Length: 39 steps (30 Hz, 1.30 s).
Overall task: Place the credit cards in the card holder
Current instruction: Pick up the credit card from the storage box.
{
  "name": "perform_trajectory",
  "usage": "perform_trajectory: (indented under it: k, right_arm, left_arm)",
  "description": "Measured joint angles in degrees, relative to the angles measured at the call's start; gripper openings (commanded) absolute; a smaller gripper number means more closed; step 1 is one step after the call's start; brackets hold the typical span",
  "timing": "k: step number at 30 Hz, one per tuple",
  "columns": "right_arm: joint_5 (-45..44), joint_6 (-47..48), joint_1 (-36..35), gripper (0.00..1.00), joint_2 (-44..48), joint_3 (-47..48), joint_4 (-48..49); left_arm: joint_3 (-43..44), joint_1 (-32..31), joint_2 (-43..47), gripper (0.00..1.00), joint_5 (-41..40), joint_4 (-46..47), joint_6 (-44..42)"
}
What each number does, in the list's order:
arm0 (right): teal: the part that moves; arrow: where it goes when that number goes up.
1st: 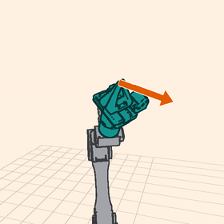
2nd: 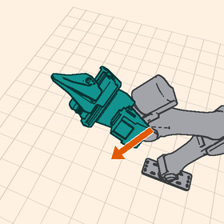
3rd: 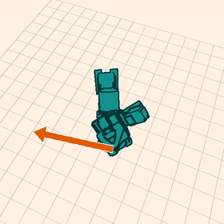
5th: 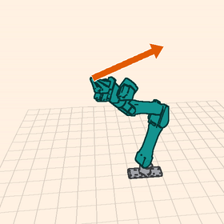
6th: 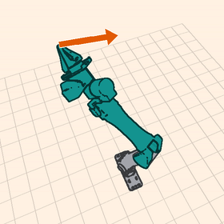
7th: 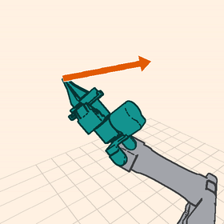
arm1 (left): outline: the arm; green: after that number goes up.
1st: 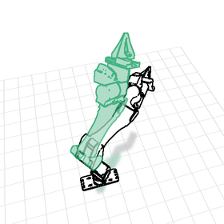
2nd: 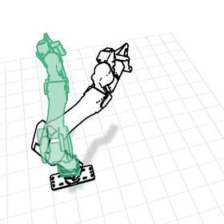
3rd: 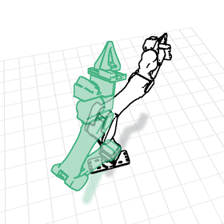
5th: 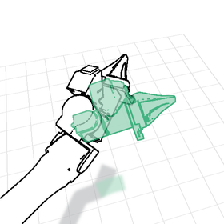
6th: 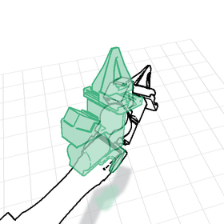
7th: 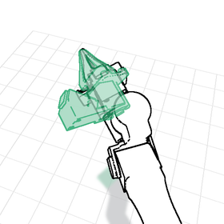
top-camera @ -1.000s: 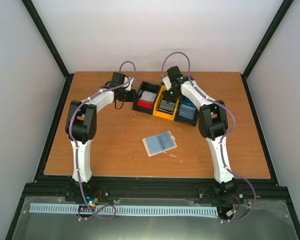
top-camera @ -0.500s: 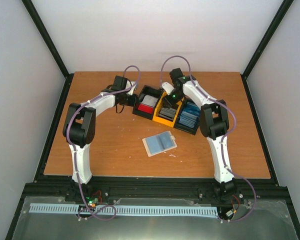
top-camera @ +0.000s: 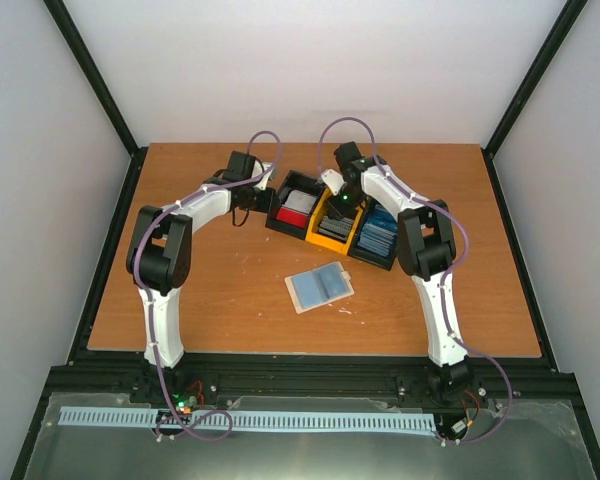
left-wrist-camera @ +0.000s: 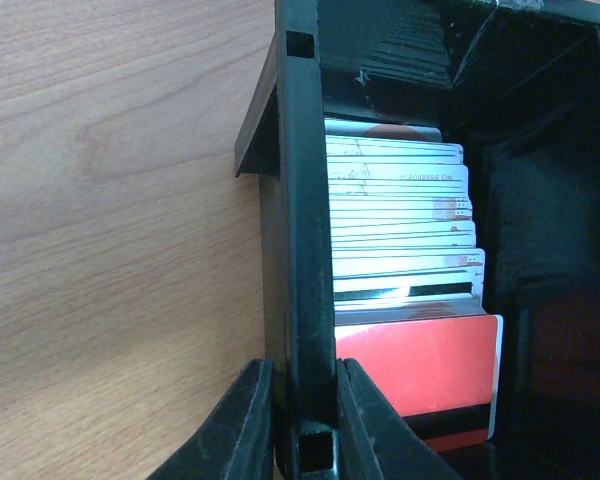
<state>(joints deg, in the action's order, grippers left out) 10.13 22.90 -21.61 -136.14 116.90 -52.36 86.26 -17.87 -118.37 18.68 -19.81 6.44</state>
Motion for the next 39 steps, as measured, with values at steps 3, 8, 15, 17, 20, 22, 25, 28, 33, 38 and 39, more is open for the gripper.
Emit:
perform_trajectory:
  k: [3,8,15,17,20,22,25,28,33,38,39]
  right_arm:
    - [-1.44,-0.28,-0.26,0.48,0.0,-0.2,0.33]
    - [-3.61,-0.96,-0.39,0.47,0.0,-0.24,0.72]
    - [-3.43,-1.53,-0.37,0.43,0.0,-0.24,0.74]
    - [-3.39,-1.75,-0.24,0.39,0.0,-0.24,0.85]
    - [-2.8,-2.23,0.0,0.37,0.0,-0.24,0.79]
    - [-2.58,-2.38,0.04,0.37,0.0,-0.24,0.7]
    - [-2.47,-2.47,0.09,0.37,0.0,-0.24,0.68]
    - [-2.47,-2.6,0.09,0.37,0.0,-0.24,0.68]
    - [-2.51,-2.82,0.11,0.36,0.11,-0.24,0.66]
    - [-2.4,-3.45,0.57,0.32,0.9,-0.22,0.46]
    - [-2.4,-3.54,0.72,0.32,1.18,-0.22,0.44]
  left_arm:
    - [0.04,0.0,-0.02,0.07,-0.02,0.0,0.0]
    - [0.04,-0.09,-0.02,0.07,-0.07,0.07,0.0]
    - [0.04,-0.15,-0.02,0.07,-0.2,0.09,-0.02]
    - [0.04,-0.15,-0.02,0.07,-0.17,0.09,-0.02]
    - [0.04,-0.15,-0.02,0.07,-0.17,0.09,-0.04]
    - [0.04,-0.15,-0.02,0.07,-0.17,0.09,-0.07]
    - [0.04,-0.15,-0.02,0.07,-0.17,0.09,-0.07]
    - [0.04,-0.15,-0.04,0.07,-0.17,0.09,-0.09]
    - [0.04,-0.15,-0.02,0.07,-0.17,0.09,-0.13]
    - [0.04,-0.2,-0.04,0.07,-0.17,0.13,-0.13]
    - [0.04,-0.2,-0.04,0.07,-0.2,0.17,-0.13]
